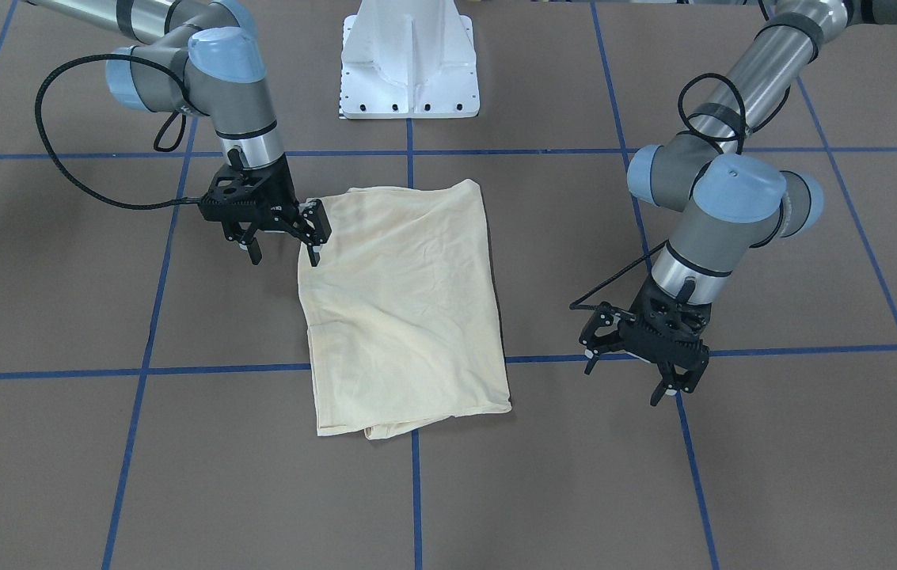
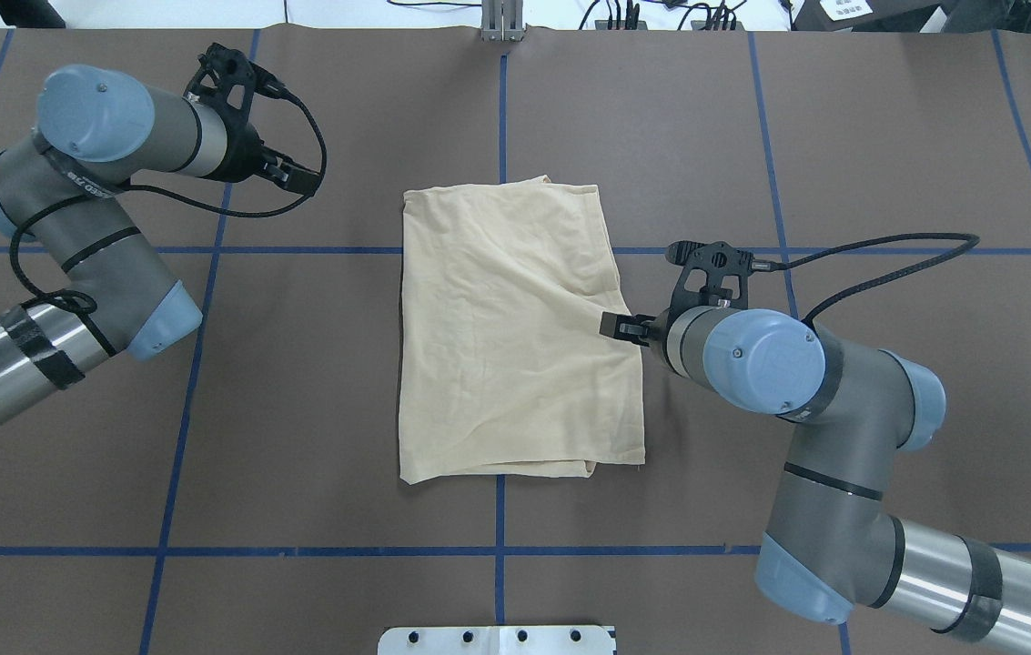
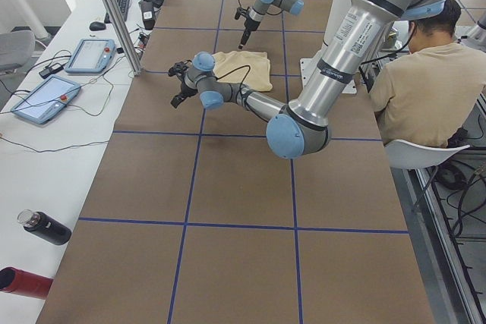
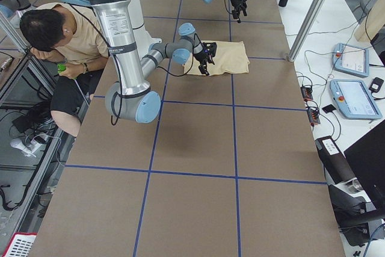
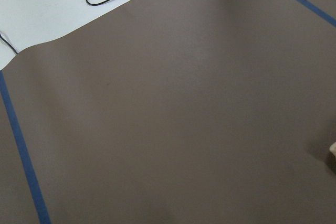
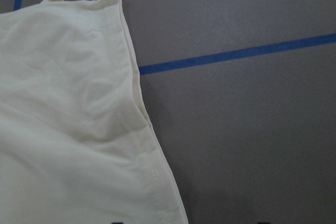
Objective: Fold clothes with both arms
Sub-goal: 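Release the edge and move both grippers to the shirt edge nearest the robot, then lower both grippers onto the shirt edge nearest the robot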
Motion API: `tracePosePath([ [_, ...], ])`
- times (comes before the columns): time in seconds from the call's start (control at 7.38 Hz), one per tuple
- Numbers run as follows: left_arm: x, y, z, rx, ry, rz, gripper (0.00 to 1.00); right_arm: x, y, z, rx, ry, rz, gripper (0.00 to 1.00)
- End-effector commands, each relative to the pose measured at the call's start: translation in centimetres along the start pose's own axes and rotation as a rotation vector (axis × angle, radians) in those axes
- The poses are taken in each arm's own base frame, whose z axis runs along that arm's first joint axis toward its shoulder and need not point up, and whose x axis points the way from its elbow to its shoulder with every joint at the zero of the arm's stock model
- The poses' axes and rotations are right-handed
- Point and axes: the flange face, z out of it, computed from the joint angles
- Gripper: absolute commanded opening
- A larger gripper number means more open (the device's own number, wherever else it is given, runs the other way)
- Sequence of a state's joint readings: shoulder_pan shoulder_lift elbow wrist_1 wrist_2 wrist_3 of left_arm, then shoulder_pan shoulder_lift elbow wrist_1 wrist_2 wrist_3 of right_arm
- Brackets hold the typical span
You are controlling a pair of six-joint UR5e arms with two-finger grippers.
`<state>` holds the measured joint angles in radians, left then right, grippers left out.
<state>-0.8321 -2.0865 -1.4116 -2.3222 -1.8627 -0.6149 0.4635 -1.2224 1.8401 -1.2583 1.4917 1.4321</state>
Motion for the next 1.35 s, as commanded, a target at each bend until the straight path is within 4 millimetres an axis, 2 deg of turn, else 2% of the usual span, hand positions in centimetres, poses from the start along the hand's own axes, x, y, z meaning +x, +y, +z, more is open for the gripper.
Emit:
tracePosePath([
  [0.0, 7.9, 6.1, -4.2, -0.035, 0.156, -0.169, 1.0, 2.2, -0.8, -3.4, -0.013, -0.033, 0.015, 1.0],
  [0.14, 12.3, 9.8, -4.8, -0.052, 0.188, -0.225, 1.0, 4.5, -0.5, -4.7, -0.016, -0.024, 0.016, 1.0],
  [0.27, 16.5, 13.8, -3.8, -0.053, 0.172, -0.28, 1.0, 5.5, -0.4, -5.5, -0.018, -0.023, 0.016, 1.0],
  [0.41, 19.8, 16.2, -3.4, -0.07, 0.169, -0.329, 1.0, 5.7, -0.4, -5.4, -0.018, -0.02, 0.016, 1.0],
  [0.54, 22.2, 17.5, -3.5, -0.126, 0.153, -0.369, 0.96, 5.7, -0.3, -5.4, -0.019, -0.018, 0.015, 1.0],
  [0.68, 24.5, 17.7, -4.7, -0.166, 0.143, -0.381, 0.85, 5.7, -0.3, -5.4, -0.018, -0.018, 0.015, 1.0],
  [0.81, 26.2, 17.1, -4.9, -0.187, 0.132, -0.392, 0.73, 5.6, -0.3, -5.4, -0.018, -0.02, 0.016, 1.0],
  [0.95, 28.1, 18.7, -4.6, -0.224, 0.137, -0.397, 0.66, 5.6, -0.3, -5.4, -0.019, -0.02, 0.016, 1.0],
  [1.08, 29.0, 19.9, -4.1, -0.248, 0.138, -0.391, 0.57, 5.6, -0.2, -5.3, -0.019, -0.018, 0.015, 1.0],
  [1.22, 28.9, 20.1, -3.9, -0.251, 0.133, -0.389, 0.57, 5.5, -0.3, -5.4, -0.019, -0.023, 0.016, 1.0],
])
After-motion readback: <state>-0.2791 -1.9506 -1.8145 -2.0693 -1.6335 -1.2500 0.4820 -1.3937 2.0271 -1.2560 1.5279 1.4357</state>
